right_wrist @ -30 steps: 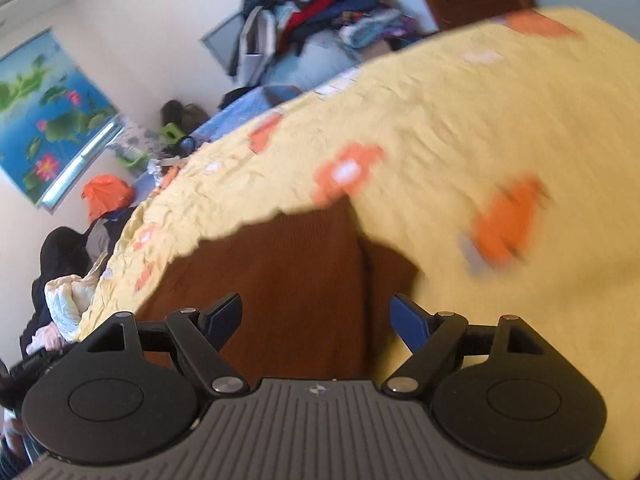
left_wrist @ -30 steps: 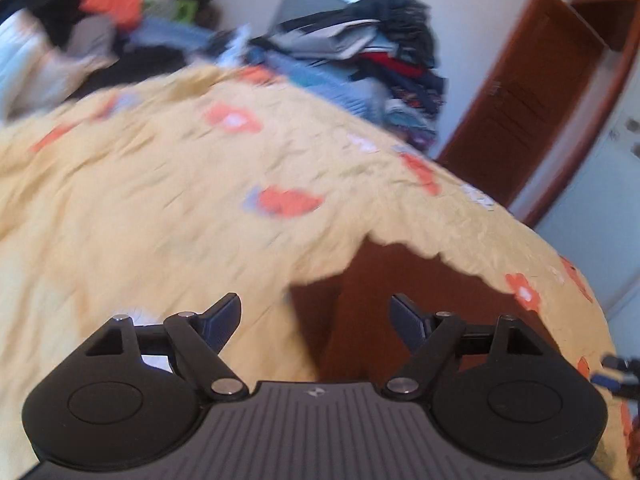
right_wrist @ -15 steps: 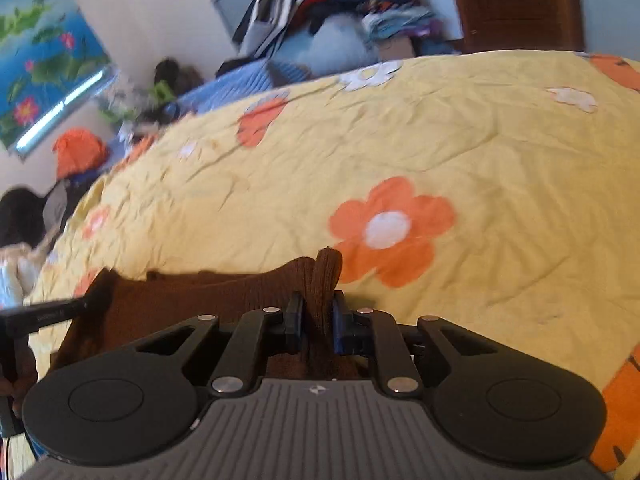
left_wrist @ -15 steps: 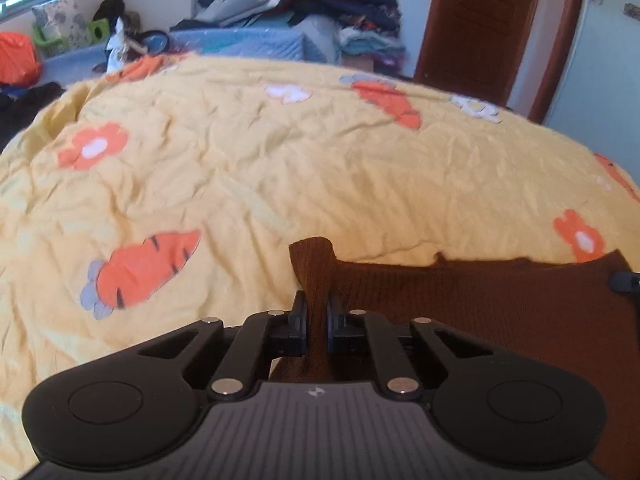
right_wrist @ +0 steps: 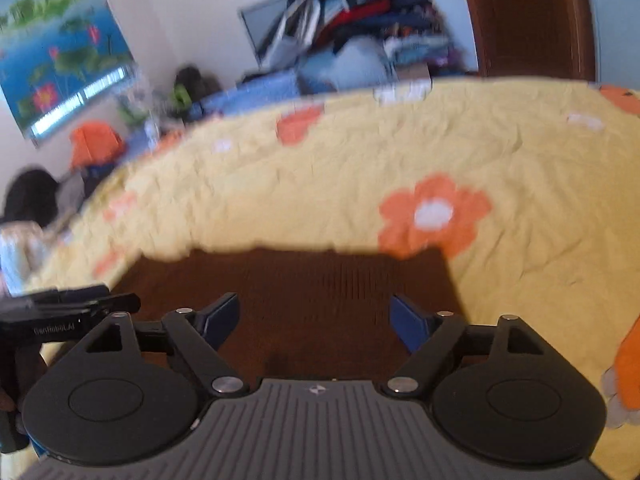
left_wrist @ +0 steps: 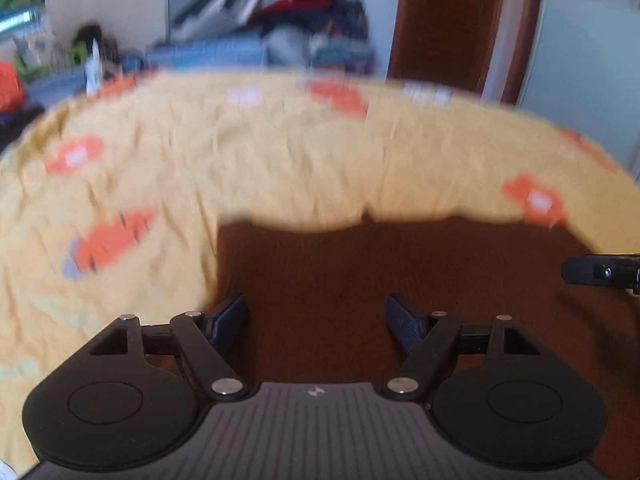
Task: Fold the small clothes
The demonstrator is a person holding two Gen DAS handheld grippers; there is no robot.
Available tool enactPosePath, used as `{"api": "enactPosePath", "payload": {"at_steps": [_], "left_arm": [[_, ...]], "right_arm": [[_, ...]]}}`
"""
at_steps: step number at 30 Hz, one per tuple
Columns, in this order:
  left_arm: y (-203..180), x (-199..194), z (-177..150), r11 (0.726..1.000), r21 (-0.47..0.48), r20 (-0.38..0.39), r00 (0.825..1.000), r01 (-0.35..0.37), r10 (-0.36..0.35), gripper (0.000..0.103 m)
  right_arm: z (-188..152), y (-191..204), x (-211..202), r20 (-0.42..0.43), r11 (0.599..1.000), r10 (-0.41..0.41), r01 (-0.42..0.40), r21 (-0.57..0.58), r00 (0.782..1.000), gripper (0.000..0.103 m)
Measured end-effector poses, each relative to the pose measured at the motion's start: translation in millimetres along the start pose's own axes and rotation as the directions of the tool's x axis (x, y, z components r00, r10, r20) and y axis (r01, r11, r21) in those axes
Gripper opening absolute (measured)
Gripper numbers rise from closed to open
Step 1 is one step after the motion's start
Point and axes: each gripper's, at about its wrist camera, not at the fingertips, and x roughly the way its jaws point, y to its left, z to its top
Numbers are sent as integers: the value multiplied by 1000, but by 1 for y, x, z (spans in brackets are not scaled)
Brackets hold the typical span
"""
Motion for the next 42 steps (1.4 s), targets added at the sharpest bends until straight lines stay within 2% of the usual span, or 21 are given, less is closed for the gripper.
{"api": "enactPosePath", "payload": {"at_steps": [1,2,3,5,7,9,11,13,15,19,23,27,28,29,30,31,34,36,38,40,42], "left_arm": [[-2,1,-9,999,46,74,997,-26,22,81],[-3,1,-13,997,71,96,995,-32,26,81],[-3,-2,-12,998,62,89,996,-32,26,81],[-1,-20,-10,999,34,99,995,-27,23,80],[7,-52,-17,1000,-6,172,985,-31,31,81],[24,-95,-35,995,-96,240,971,2,21,81],[44,-128,-65,972,-226,266,964,69,-6,82],[58,-151,-99,931,-355,241,970,89,0,82],[64,-162,-133,870,-484,185,983,91,0,82],[62,-165,-169,773,-620,106,991,135,-88,82],[63,-153,-167,691,-693,158,978,208,-136,82],[72,-136,-153,605,-767,179,977,211,-114,81],[73,-133,-150,591,-781,179,979,202,-98,78],[72,-130,-148,579,-794,167,982,184,-82,62],[70,-127,-145,582,-800,139,988,148,-61,47],[68,-122,-141,595,-798,90,995,91,-31,21],[51,-121,-130,666,-746,48,998,6,44,14],[27,-128,-115,751,-659,54,993,-46,109,13],[-10,-144,-96,852,-524,157,983,-1,97,12],[-59,-157,-80,941,-336,256,965,37,54,12],[-119,-160,-72,992,-94,305,951,87,-55,12]], "right_arm": [[-8,-3,10,-1,999,-15,15,-28,1000,84],[-17,-3,9,54,996,-6,10,-87,999,91],[-23,-3,10,72,994,-4,12,-111,997,91],[-20,6,8,30,991,-42,45,-125,999,92],[-18,14,-4,6,991,-76,76,-108,997,92],[-27,19,-34,53,994,-22,28,-104,998,95],[-45,23,-62,124,992,23,-8,-122,992,103],[-63,23,-69,123,990,25,-7,-144,992,103],[-77,15,-56,65,992,-14,22,-127,998,103],[-99,17,-50,122,976,-32,57,-211,992,103],[-100,22,-50,118,970,-50,77,-232,992,103],[-101,13,-55,133,983,-4,29,-184,991,103],[-101,11,-56,137,985,5,19,-173,991,103],[-101,9,-57,140,986,13,10,-164,990,103],[-101,8,-57,142,988,19,3,-157,990,103],[-101,7,-57,144,988,25,-2,-151,989,103],[-101,3,-59,151,991,45,-25,-130,988,103],[-100,-4,-62,159,994,79,-65,-93,984,103],[-91,-22,-69,162,986,157,-164,31,974,103],[-76,-48,-79,180,925,258,-296,239,949,103],[-59,-68,-85,218,841,361,-418,343,907,103]]}}
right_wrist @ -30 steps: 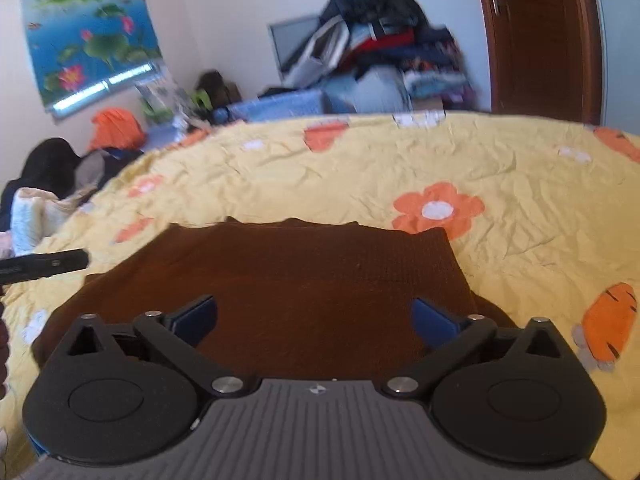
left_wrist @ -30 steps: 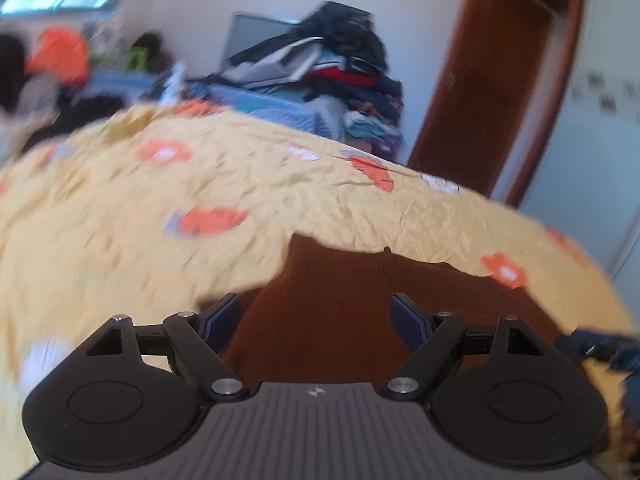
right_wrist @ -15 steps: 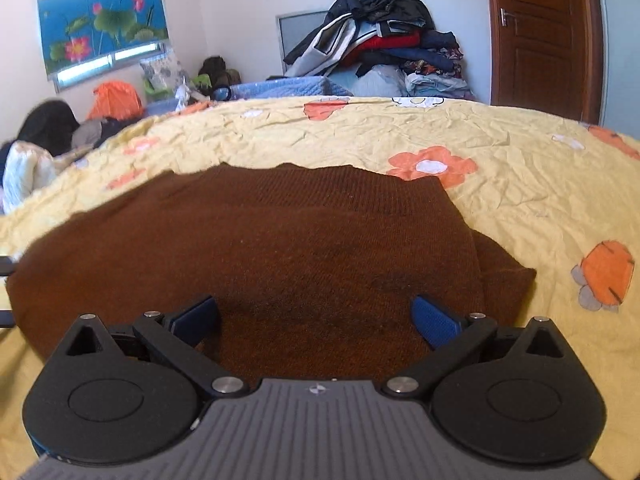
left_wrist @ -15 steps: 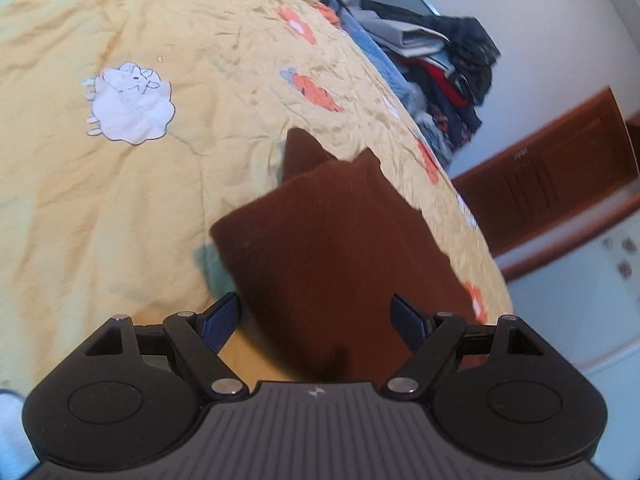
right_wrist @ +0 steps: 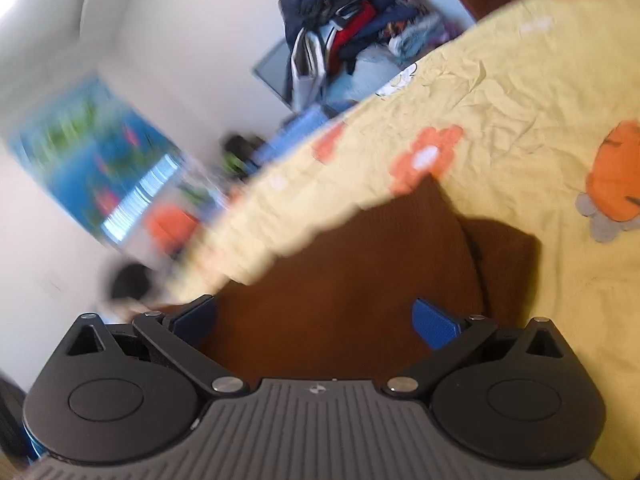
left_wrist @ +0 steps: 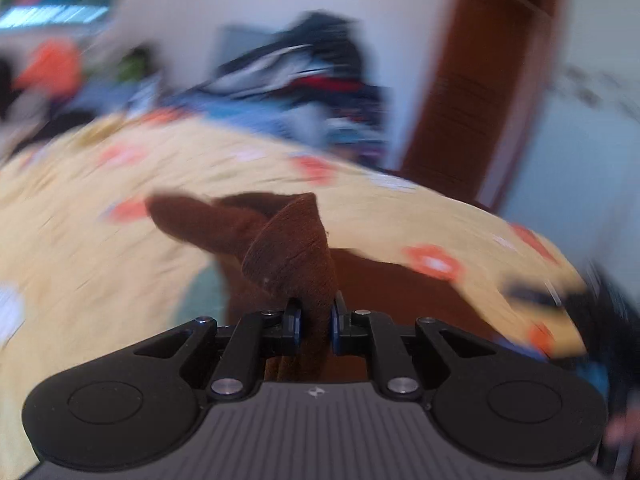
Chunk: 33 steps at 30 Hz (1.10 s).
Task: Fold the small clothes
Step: 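Grasp a sweater corner with the left gripper while the right gripper grasps the bundle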
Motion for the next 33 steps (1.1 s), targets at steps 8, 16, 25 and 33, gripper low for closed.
{"api": "enactPosePath", "payload": {"at_steps": [8,16,25,33], "left_arm": [[-111,26,-85,813,566,-111,990,136,-88,13],[-114,26,-86,758,642,-57,994,109,-95,13],[-126,31,-111,613,775,-54,983,152,-176,13],[-89,8,-102,672,709,-37,963,215,-268,74]], "right_arm": [[33,-24,41,-256,992,38,-6,123,966,103],[46,-33,63,-282,987,37,8,158,959,98],[60,-29,46,-268,992,-121,108,-64,956,20],[47,-46,20,-173,994,-45,61,86,984,94]]}}
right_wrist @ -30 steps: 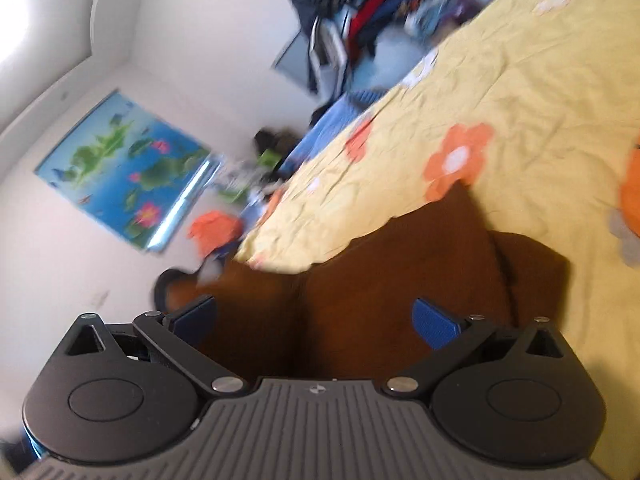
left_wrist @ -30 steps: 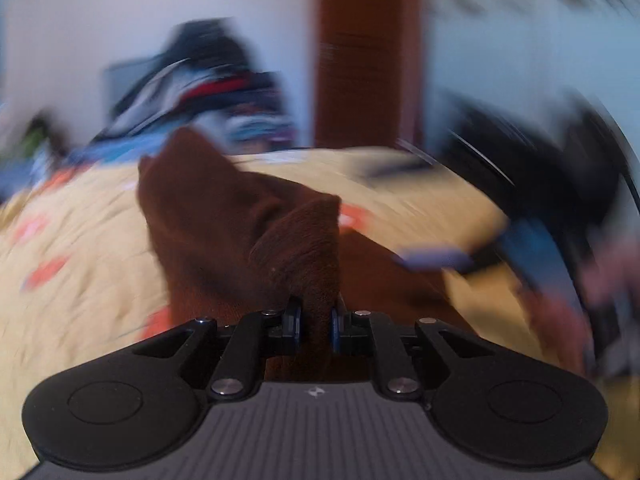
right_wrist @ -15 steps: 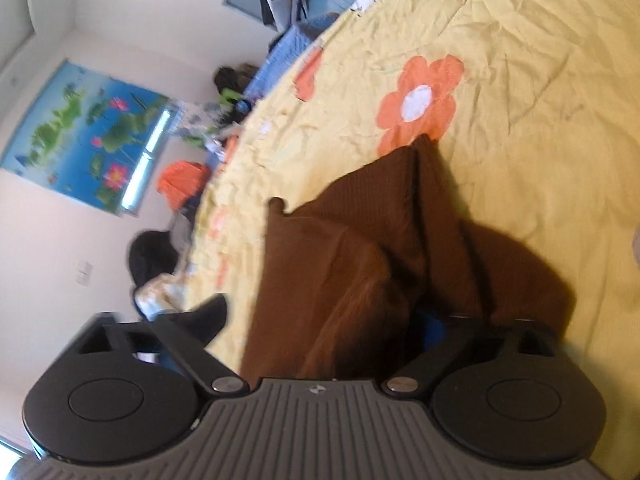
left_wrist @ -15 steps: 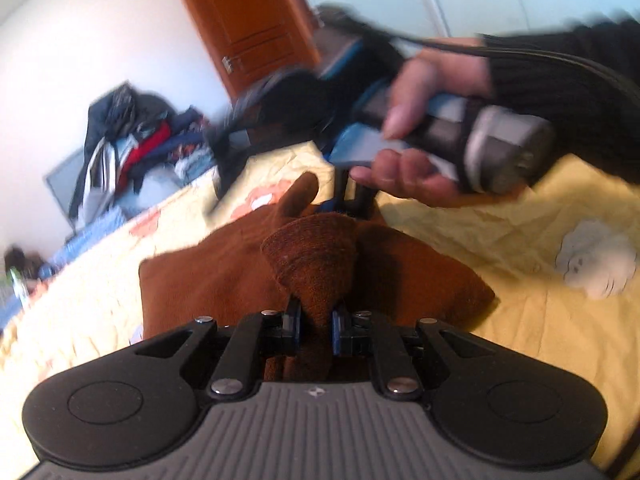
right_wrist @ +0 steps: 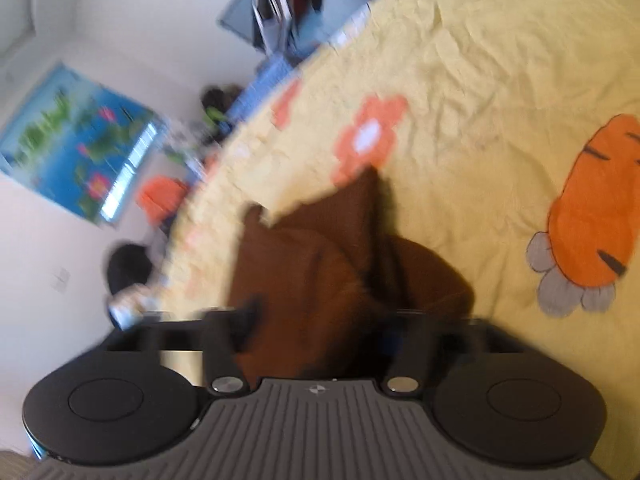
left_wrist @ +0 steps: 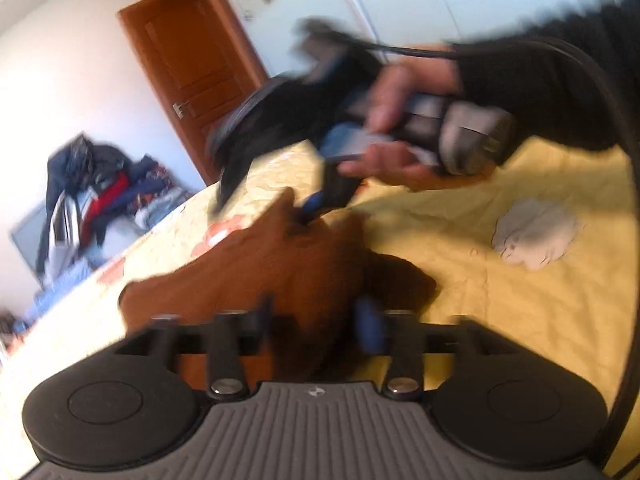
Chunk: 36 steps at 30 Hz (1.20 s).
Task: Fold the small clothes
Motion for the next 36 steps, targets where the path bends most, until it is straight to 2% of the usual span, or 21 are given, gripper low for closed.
{"api": "enactPosePath", "payload": {"at_steps": [1,4,6,7,9,11,12,13,14,15,16,17,21,23,25,28,30,31,32,34,36], "left_arm": [[11,-11,-3,999,-45,13,1000,-20,21,88],[56,-39,-22,972,-236,1,1000,-25,26,91],[96,-41,-38,896,-444,-70,997,-11,-22,91],[116,-35,-47,833,-554,-104,993,-8,-60,91],[154,-18,-69,631,-776,-133,977,2,-167,90],[175,4,-86,428,-900,-68,941,86,-331,90],[178,14,-90,359,-928,-45,926,100,-376,89],[179,23,-90,317,-941,-11,924,120,-383,89],[176,28,-89,296,-944,11,912,144,-410,78],[172,35,-86,282,-949,7,903,142,-429,61],[171,42,-85,294,-950,-36,900,104,-435,32],[170,42,-82,315,-944,-55,896,97,-440,30],[171,9,-64,465,-875,-75,908,139,-413,26],[162,2,-66,531,-839,-129,903,120,-409,27],[159,7,-72,573,-816,-189,901,77,-390,33],[170,-5,-73,537,-840,-166,906,78,-390,49],[186,-16,-71,515,-853,-123,927,83,-353,73],[195,-22,-70,509,-857,-93,947,82,-308,89],[203,-24,-69,511,-856,-74,962,74,-263,92],[220,-2,-63,501,-864,-81,966,55,-246,92],[233,26,-63,456,-889,-85,961,47,-263,92]], "right_arm": [[-5,4,-11,40,1000,4,-4,-10,999,103],[-20,3,-39,48,1000,17,-16,-18,999,101],[-31,-1,-50,36,1000,6,-6,2,999,101],[-35,-1,-51,19,1000,-1,1,9,1000,101],[-45,0,-46,-19,1000,-15,15,24,1000,101],[-55,2,-37,-65,999,-25,27,23,998,99],[-60,4,-33,-78,1000,-27,28,11,997,96],[-63,7,-30,-79,1000,-27,26,-10,996,94],[-68,11,-30,-90,999,-36,33,-27,995,87],[-70,14,-28,-102,998,-50,46,-42,994,70],[-71,15,-26,-111,996,-75,69,-60,991,58],[-75,16,-27,-117,993,-101,92,-79,988,42],[-91,22,-46,-102,996,-64,57,-76,993,38],[-107,16,-46,-121,998,-45,41,-38,992,38],[-120,9,-43,-105,1000,-26,24,-20,994,37],[-109,8,-47,-121,999,13,-9,35,993,61],[-91,16,-62,-64,1000,6,-6,6,998,83],[-79,20,-70,-21,1000,-4,4,-22,1000,86],[-65,22,-76,20,999,-7,7,-38,1000,89],[-35,21,-75,75,999,-2,5,-34,997,92],[-7,18,-55,70,999,-13,16,-33,997,91]]}}
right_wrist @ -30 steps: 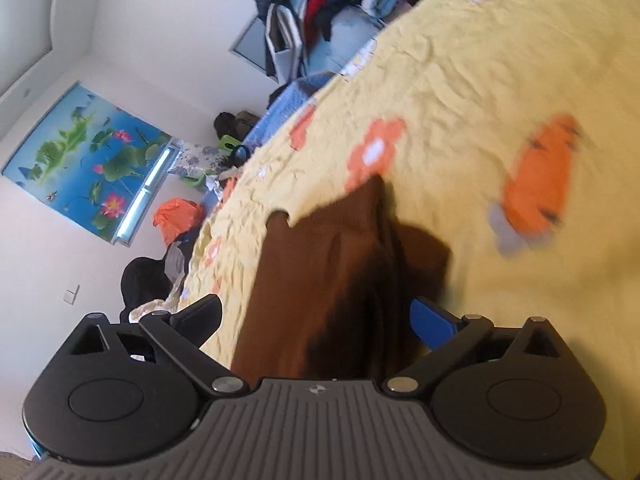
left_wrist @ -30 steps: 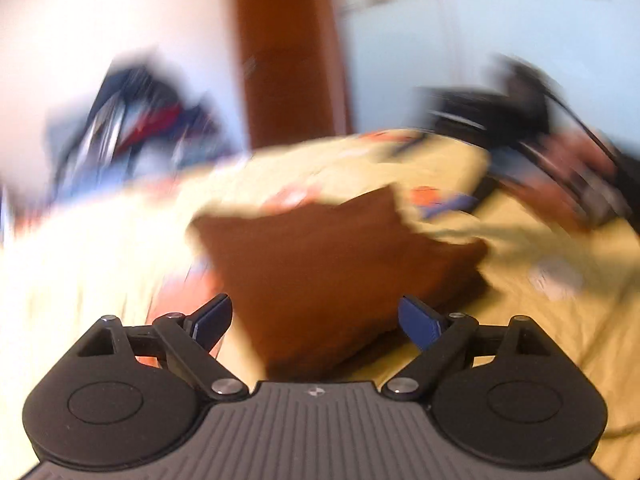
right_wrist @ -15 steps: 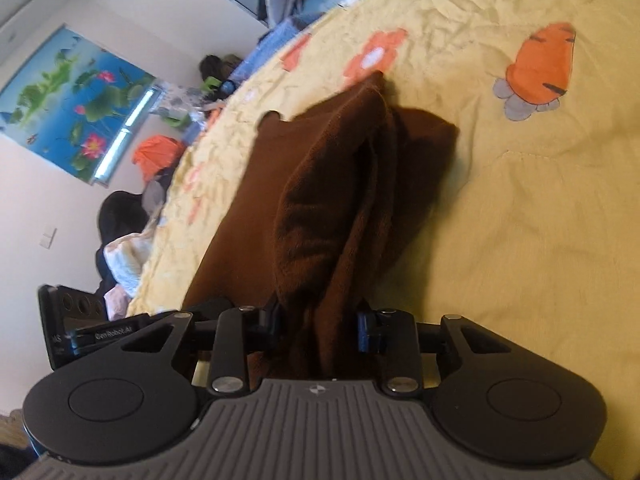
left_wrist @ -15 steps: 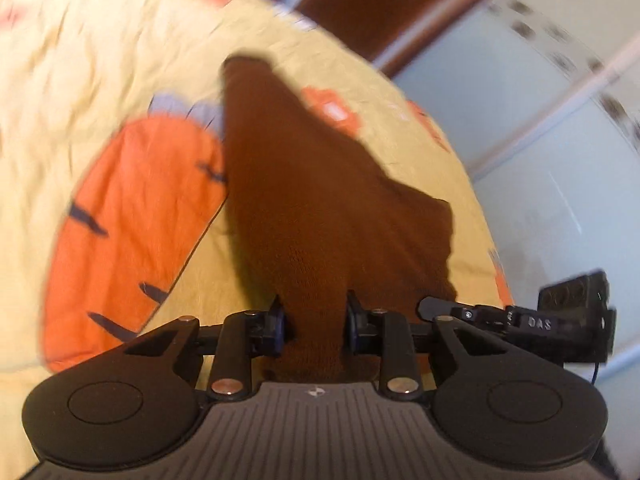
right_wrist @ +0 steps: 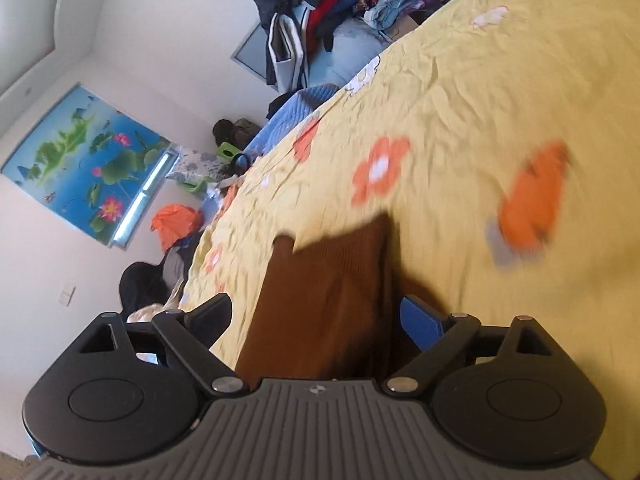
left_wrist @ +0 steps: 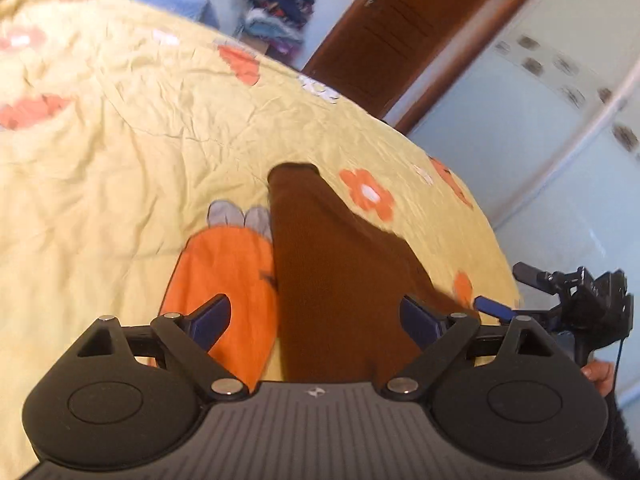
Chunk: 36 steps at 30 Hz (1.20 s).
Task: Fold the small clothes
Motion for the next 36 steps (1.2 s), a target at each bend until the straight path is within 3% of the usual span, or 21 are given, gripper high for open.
{"api": "enactPosePath", "payload": {"at_steps": [3,6,7,8,9,10,11,14,16,18,19,20,21,22,23,26,30,33,34,35,36], "left_arm": [[-1,44,22,999,-17,-51,997,-50,50,91],[-16,81,36,994,67,-80,992,-91,97,89],[-18,89,39,991,79,-83,990,-104,111,80],[-22,97,41,990,96,-71,991,-103,110,51],[-26,105,46,989,114,-80,991,-97,107,31],[-31,110,48,985,137,-86,989,-104,117,20],[-39,111,50,977,173,-58,989,-122,134,16],[-60,111,40,936,310,36,986,-166,163,16],[-59,124,32,916,338,10,975,-214,223,23],[-52,113,26,930,300,44,977,-211,207,33],[-48,104,26,941,264,40,977,-212,209,50],[-42,94,24,951,220,29,976,-216,215,73],[-34,82,21,963,171,28,978,-208,207,79],[-24,66,14,978,118,38,985,-172,168,81],[-14,53,7,990,69,28,992,-123,121,81],[11,30,-15,998,-58,-56,998,-12,9,81],[9,28,-23,996,-73,-60,997,44,-48,81],[-3,48,-17,991,-89,-107,988,98,-107,79],[-8,56,-15,994,-67,-110,990,83,-90,68],[-14,62,-12,999,-33,-116,992,43,-47,46],[-18,67,-9,1000,-10,-127,992,12,-13,41]], "right_arm": [[27,0,52,-63,999,-47,45,-19,997,89],[33,1,103,-168,987,-149,138,-78,974,87],[32,3,114,-184,983,-164,146,-109,969,87],[30,8,119,-181,980,-157,130,-150,971,81],[27,12,125,-195,975,-170,137,-173,966,60],[24,16,128,-199,965,-198,156,-210,960,39],[21,17,129,-198,956,-223,174,-237,955,26],[22,8,105,-91,964,-182,160,-213,979,23],[20,-13,104,-84,969,-203,188,-158,976,20],[15,-19,97,-61,984,-149,141,-107,987,36],[14,-19,91,-53,988,-138,133,-77,989,43],[11,-17,83,-37,990,-133,131,-52,990,61],[6,-13,71,-9,991,-127,127,-44,992,79],[1,-10,57,17,992,-119,120,-44,993,86],[-6,-9,43,36,994,-99,100,-39,994,91],[-29,-12,9,20,1000,-20,19,25,1000,92],[-57,-21,15,-63,995,-25,31,96,998,93],[-59,-17,30,-56,994,-11,17,108,998,92],[-58,-16,36,-60,993,-8,15,116,998,90],[-56,-14,41,-63,994,-15,22,107,998,85],[-57,-13,45,-72,995,-20,27,100,997,73]]}}
